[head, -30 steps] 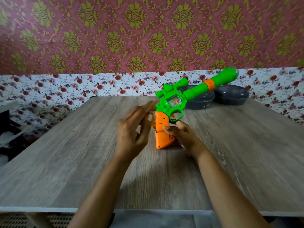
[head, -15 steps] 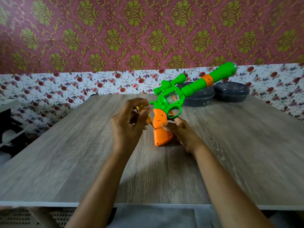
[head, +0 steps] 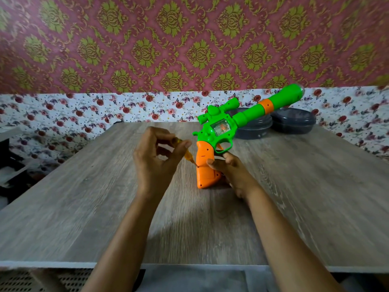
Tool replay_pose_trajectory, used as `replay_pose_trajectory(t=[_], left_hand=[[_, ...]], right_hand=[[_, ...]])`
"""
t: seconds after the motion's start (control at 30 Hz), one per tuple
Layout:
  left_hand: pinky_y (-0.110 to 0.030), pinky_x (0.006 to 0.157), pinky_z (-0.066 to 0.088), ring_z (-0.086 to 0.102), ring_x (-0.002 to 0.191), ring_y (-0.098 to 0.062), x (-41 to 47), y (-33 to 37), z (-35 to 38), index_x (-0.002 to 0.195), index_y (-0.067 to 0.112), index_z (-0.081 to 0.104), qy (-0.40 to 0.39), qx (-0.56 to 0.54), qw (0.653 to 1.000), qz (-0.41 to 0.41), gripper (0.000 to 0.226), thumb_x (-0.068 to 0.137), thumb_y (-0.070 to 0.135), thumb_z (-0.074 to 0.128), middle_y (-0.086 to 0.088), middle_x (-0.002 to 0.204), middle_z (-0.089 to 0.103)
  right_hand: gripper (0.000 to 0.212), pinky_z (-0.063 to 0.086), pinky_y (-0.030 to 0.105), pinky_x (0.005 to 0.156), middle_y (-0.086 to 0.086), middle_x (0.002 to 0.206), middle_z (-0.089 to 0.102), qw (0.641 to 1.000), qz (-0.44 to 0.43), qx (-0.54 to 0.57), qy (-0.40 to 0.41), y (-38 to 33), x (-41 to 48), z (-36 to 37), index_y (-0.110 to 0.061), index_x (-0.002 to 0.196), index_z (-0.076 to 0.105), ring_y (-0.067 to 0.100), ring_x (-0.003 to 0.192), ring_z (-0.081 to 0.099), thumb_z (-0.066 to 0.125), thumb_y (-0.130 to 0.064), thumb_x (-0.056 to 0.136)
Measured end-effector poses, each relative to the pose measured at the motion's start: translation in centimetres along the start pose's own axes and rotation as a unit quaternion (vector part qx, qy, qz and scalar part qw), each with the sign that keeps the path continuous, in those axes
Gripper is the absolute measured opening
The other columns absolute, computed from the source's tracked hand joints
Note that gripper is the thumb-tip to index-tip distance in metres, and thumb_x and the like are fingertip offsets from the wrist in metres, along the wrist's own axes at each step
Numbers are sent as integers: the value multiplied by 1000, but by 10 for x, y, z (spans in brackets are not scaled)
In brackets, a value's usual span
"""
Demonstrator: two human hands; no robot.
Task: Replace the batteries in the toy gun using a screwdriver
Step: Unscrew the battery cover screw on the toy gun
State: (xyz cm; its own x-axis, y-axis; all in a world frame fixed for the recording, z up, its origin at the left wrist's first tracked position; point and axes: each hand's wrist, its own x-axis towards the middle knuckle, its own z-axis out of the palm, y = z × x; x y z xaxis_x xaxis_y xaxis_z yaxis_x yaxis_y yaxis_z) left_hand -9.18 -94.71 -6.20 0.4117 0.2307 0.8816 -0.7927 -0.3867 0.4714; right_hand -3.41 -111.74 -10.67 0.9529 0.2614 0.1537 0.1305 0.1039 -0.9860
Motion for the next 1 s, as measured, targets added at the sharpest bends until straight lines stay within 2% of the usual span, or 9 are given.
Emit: replay_pose_trajectory(t=[0.13,0.27,0.4,0.53,0.63,0.7,0.83,0.9,1.0], left_hand=[[-20,55,49,65,76,-8,-2,4,3,88,37,49,-6,7,1000,7,27,78,26,71,7,88,65],[-22,64,56,68,79,-6,-4,6,2,98,24,64,-28,12,999,18,13,85,24,63,13,91,66],[-15,65,51,69,77,-6,-5,6,1,111,13,63,-65,32,996,53,24,90,14,50,4,97,69],[-4,58,43,66,68,0,-4,3,1,114,10,61,-58,56,995,64,26,91,11,50,4,99,67],[-11,62,50,66,73,-2,-3,4,0,110,13,63,-46,55,995,69,23,89,12,55,5,99,66],[-16,63,52,64,76,1,-2,6,0,105,19,66,-42,41,996,68,20,87,12,60,5,95,65],[-22,51,43,49,57,-8,-3,7,1,109,21,59,-47,66,994,72,25,85,14,63,-1,79,53],[-29,52,45,49,61,-10,-5,7,1,107,16,65,-54,91,990,96,22,85,12,63,-2,83,50],[-24,60,52,56,79,-1,-4,9,2,104,10,66,-49,76,991,101,20,84,9,65,-5,100,51]], right_hand=[[56,52,40,89,5,104,69,1000,-1,-4,-5,0,1,0,-13,123,55,21,98,65,64,-26,69],[46,54,35,81,4,100,68,1000,7,0,-8,-1,1,0,-13,121,54,17,89,66,66,-19,77],[33,54,33,78,2,96,68,1000,18,2,8,0,3,-1,-13,120,54,16,86,65,58,-8,87],[32,52,38,86,2,96,68,1000,19,-6,18,0,5,-1,-14,118,55,18,88,66,59,-8,87],[27,52,39,86,2,95,68,1000,15,-6,18,0,5,0,-17,112,56,19,89,65,59,-7,87],[28,54,34,80,0,93,68,1000,10,-3,13,0,4,0,-16,114,55,14,84,66,57,-6,87],[36,57,26,72,-1,93,68,1000,1,1,-7,0,4,0,-13,121,53,8,80,67,60,-9,86],[45,55,31,79,-1,97,68,1000,-2,-4,-17,0,5,0,-15,120,53,11,86,66,65,-17,77],[49,52,35,86,0,101,68,1000,-1,-5,-23,1,6,-1,-18,116,53,15,93,64,61,-26,69]])
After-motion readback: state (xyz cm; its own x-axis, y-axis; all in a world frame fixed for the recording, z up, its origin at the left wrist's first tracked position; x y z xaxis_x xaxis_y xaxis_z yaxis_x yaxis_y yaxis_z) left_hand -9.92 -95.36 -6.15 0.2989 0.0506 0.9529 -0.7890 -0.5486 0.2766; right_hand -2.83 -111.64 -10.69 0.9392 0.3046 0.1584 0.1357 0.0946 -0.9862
